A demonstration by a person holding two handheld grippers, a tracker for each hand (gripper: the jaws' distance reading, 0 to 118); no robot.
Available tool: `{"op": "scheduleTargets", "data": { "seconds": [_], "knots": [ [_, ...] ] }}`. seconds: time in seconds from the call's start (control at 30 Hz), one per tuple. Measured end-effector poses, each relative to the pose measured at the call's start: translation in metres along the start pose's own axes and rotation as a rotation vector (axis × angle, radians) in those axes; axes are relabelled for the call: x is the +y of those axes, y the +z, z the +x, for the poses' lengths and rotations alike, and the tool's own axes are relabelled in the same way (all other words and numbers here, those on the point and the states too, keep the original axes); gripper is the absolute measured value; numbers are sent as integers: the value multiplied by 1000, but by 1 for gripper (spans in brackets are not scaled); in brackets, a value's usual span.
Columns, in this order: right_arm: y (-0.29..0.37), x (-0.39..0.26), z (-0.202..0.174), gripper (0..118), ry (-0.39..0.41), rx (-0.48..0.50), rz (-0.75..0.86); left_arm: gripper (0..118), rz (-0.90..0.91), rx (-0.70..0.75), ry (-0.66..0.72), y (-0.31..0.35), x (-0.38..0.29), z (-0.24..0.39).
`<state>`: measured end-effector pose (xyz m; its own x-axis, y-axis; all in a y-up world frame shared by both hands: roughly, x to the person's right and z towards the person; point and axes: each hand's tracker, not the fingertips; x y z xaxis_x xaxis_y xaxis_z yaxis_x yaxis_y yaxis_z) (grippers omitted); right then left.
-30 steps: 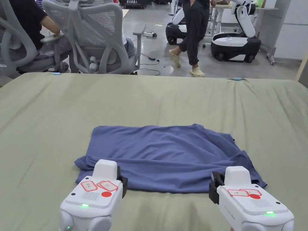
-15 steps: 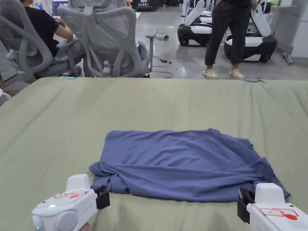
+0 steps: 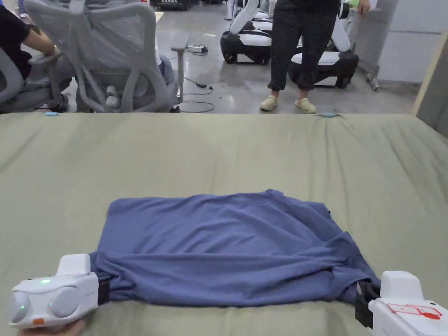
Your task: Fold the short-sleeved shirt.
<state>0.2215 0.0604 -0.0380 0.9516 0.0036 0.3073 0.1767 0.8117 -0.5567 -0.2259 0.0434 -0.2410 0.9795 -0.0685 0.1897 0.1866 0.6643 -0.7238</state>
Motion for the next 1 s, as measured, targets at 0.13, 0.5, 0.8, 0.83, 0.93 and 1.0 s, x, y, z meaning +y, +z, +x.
{"op": "scheduleTargets", "data": {
  "seconds": [0.13, 0.5, 0.8, 0.83, 0.93, 1.0],
  "knots": [
    [-30, 10, 21, 6, -15, 11, -66, 3, 36, -55, 40, 22, 4, -8],
    [-107, 10, 34, 51, -61, 46, -226, 3, 56, -88, 57, 30, 3, -11],
    [-6, 35, 39, 6, -35, 105, -104, 3, 94, -136, 81, 71, -6, -34],
    [7, 37, 39, 6, -29, 100, -92, 3, 102, -143, 85, 80, -7, -38],
    [40, 35, 47, 6, -8, 93, -97, 3, 105, -188, 106, 104, -16, -52],
    [50, 21, 47, 6, -10, 96, -147, 3, 83, -195, 115, 108, -29, -57]
  ]
}}
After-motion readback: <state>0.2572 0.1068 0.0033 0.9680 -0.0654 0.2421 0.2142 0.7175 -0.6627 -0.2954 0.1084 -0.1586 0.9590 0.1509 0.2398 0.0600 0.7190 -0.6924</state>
